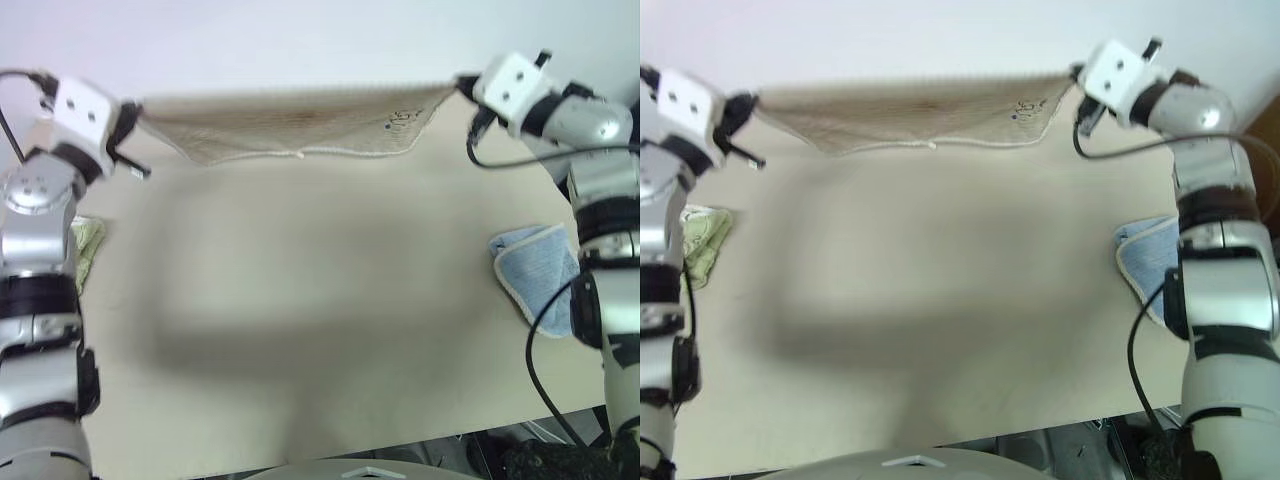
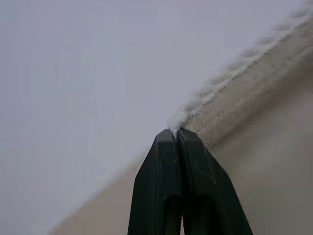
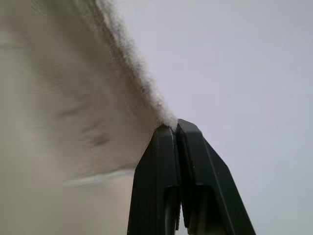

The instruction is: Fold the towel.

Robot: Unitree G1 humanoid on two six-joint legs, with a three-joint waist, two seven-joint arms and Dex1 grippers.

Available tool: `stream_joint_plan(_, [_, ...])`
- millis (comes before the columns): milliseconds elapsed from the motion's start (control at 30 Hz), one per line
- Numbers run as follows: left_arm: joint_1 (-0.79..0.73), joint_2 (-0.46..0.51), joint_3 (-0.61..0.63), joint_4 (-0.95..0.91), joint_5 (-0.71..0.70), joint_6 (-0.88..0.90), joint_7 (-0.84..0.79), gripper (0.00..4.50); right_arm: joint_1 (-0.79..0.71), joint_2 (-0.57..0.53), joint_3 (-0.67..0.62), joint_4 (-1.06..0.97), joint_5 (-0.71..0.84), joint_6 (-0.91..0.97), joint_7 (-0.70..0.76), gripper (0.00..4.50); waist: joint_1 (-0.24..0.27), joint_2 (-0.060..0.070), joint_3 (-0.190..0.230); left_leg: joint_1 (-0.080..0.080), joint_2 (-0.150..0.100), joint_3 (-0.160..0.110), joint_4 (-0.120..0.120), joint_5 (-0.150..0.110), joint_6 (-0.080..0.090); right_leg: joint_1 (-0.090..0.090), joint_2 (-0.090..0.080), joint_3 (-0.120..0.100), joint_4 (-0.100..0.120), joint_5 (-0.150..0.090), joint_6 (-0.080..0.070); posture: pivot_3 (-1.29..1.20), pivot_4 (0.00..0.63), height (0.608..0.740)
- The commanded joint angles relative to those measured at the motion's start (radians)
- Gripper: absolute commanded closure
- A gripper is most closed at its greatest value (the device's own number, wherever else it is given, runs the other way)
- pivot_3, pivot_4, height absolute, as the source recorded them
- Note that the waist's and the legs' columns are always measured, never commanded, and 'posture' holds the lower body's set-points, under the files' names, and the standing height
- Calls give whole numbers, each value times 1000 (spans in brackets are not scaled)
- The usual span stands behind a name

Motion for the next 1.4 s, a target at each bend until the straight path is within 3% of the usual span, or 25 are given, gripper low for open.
stream_joint_plan(33, [201, 71, 51, -191, -117, 67, -195, 4500, 220, -36, -26, -273, 127, 128, 153, 4456, 4, 0, 0, -1, 1, 0, 1, 0, 0, -1, -1, 0, 1, 0, 0, 0, 150, 728])
stream_joint_plan(233, [530, 180, 153, -398, -254, 206, -406, 4500, 539, -101, -60, -656, 254, 377, 281, 4456, 11, 1, 1, -4, 0, -2, 2, -1, 1, -5, -4, 0, 1, -1, -2, 0, 150, 728])
stream_joint_plan(433, [637, 251, 247, -425, -293, 274, -492, 4500, 641, -187, -83, -822, 351, 519, 402, 4456, 21, 0, 1, 6, 4, -1, 3, -2, -4, 3, -5, -3, 0, -5, -1, 0, 150, 728])
stream_joint_plan(600, [678, 269, 259, -447, -276, 279, -516, 4500, 663, -225, -97, -864, 386, 560, 455, 4456, 29, 1, 1, 5, 7, 3, 2, -2, -5, -2, -5, -4, 0, -6, -3, 0, 150, 728])
stream_joint_plan(733, [576, 228, 186, -376, -183, 234, -397, 4500, 547, -163, -55, -743, 279, 492, 361, 4456, 30, 0, 1, 0, 6, 4, 2, -2, -4, -6, -5, -4, 0, -4, -7, 0, 150, 728])
stream_joint_plan(867, [370, 187, 55, -156, 26, 102, -194, 4500, 345, -86, 10, -454, 85, 360, 172, 4456, 29, 0, 1, 2, 6, 7, 2, 0, -3, -5, -4, -4, 1, -4, -8, 0, 150, 728])
stream_joint_plan(1000, [159, 128, -59, 45, 143, 10, -77, 4500, 188, -20, 62, -210, -10, 263, 78, 4456, 30, 0, 1, 0, 6, 8, 2, 1, -3, -6, -3, -4, 2, -3, -7, 0, 150, 728])
stream_joint_plan(1200, [-33, 70, -236, 299, 305, -161, -7, 4500, 34, 51, 146, 85, -135, 130, -44, 4456, 26, 0, 1, -3, 3, 12, 1, 1, -2, -7, -3, -4, 1, -1, -4, 0, 150, 728])
stream_joint_plan(1333, [-88, 39, -268, 397, 318, -227, -9, 4500, -6, 69, 168, 189, -174, 60, -78, 4456, 23, 0, 1, -3, 4, 14, 1, 0, -1, -7, -3, -3, 1, -1, -4, 0, 150, 728])
stream_joint_plan(1400, [-107, 23, -260, 424, 304, -235, -10, 3806, -11, 70, 171, 210, -186, 29, -84, 4280, 23, 0, 1, -3, 4, 14, 1, 0, -1, -7, -3, -3, 1, -1, -4, 0, 150, 728])
